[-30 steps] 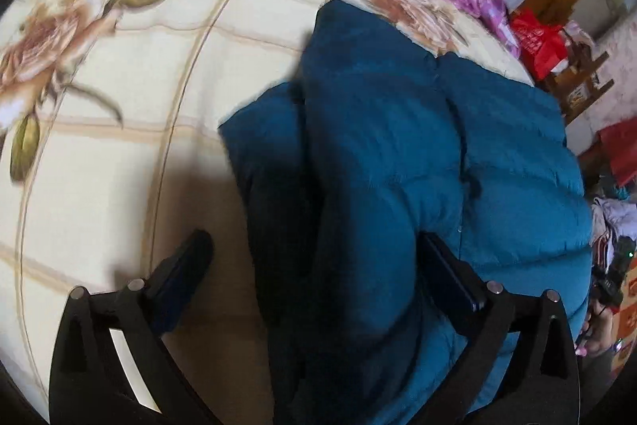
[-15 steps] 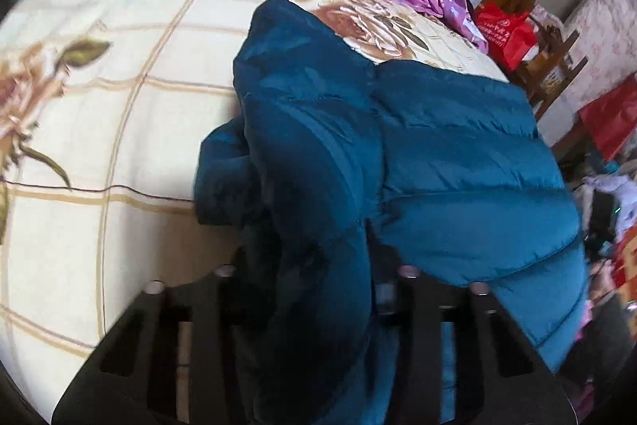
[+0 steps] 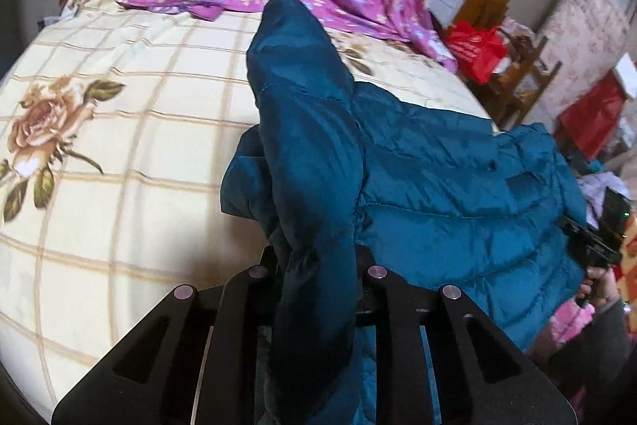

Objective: Fold large clothes

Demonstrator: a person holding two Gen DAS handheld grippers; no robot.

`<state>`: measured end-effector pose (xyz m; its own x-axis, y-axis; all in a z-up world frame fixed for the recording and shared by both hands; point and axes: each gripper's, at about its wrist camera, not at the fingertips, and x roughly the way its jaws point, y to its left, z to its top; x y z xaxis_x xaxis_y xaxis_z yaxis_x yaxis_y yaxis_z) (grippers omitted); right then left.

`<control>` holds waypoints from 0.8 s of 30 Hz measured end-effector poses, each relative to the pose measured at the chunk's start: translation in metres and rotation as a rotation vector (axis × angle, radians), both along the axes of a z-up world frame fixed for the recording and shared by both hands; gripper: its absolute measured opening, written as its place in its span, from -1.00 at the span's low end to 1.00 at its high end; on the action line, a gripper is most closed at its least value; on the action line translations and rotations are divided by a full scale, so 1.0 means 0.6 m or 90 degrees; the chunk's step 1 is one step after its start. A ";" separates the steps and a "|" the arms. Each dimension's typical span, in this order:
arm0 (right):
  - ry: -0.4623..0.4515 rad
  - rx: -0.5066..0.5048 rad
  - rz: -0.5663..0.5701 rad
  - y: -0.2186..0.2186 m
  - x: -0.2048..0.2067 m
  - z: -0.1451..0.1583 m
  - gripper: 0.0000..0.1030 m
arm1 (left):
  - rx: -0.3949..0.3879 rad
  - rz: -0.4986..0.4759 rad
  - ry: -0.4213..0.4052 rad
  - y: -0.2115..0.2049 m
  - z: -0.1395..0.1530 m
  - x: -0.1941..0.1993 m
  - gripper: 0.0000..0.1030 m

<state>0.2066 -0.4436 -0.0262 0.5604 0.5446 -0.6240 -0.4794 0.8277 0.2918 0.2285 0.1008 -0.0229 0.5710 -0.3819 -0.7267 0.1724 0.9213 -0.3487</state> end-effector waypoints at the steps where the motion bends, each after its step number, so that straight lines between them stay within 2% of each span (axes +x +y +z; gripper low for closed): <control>1: -0.002 -0.010 -0.002 -0.003 -0.012 0.011 -0.43 | -0.007 -0.006 0.000 -0.009 0.004 -0.003 -0.71; 5: 0.005 -0.030 -0.012 -0.017 -0.027 0.025 -0.43 | -0.013 -0.023 0.003 -0.050 -0.001 -0.020 -0.71; 7: 0.028 -0.025 -0.015 -0.033 -0.019 0.012 -0.35 | 0.005 -0.010 0.019 -0.070 -0.025 -0.015 -0.59; 8: 0.068 -0.019 -0.034 -0.044 -0.005 -0.008 -0.27 | 0.020 -0.002 0.032 -0.076 -0.039 -0.009 -0.57; 10: 0.154 -0.003 -0.079 -0.061 0.011 -0.040 -0.04 | 0.033 0.022 0.071 -0.076 -0.070 -0.003 -0.36; 11: 0.199 0.009 -0.113 -0.075 0.012 -0.059 -0.01 | 0.034 0.031 0.080 -0.071 -0.081 -0.005 -0.33; 13: 0.220 0.037 -0.170 -0.098 0.005 -0.064 0.00 | 0.023 0.044 0.076 -0.054 -0.081 -0.017 -0.18; 15: 0.202 0.053 -0.223 -0.120 -0.018 -0.045 0.01 | 0.019 0.058 0.070 -0.032 -0.068 -0.033 -0.14; 18: 0.163 0.080 -0.279 -0.140 -0.079 -0.002 0.02 | 0.045 0.076 0.010 -0.008 -0.013 -0.080 -0.13; 20: 0.120 0.075 -0.290 -0.126 -0.143 0.037 0.03 | 0.070 0.071 -0.039 -0.007 0.025 -0.122 0.06; 21: 0.102 0.069 -0.287 -0.116 -0.167 0.050 0.07 | 0.079 0.070 -0.061 -0.009 0.039 -0.144 0.33; 22: 0.079 0.053 -0.287 -0.099 -0.201 0.067 0.26 | 0.086 0.066 -0.086 -0.016 0.055 -0.169 0.53; 23: 0.052 0.041 -0.295 -0.080 -0.238 0.082 0.40 | 0.093 0.054 -0.114 -0.028 0.071 -0.202 0.56; 24: 0.029 0.033 -0.303 -0.070 -0.267 0.090 0.67 | 0.102 0.039 -0.128 -0.043 0.082 -0.232 0.56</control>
<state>0.0463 -0.4859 0.0280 0.7274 0.2661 -0.6326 -0.0369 0.9356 0.3510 0.0893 0.0752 0.0261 0.7284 -0.2307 -0.6452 0.1651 0.9730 -0.1614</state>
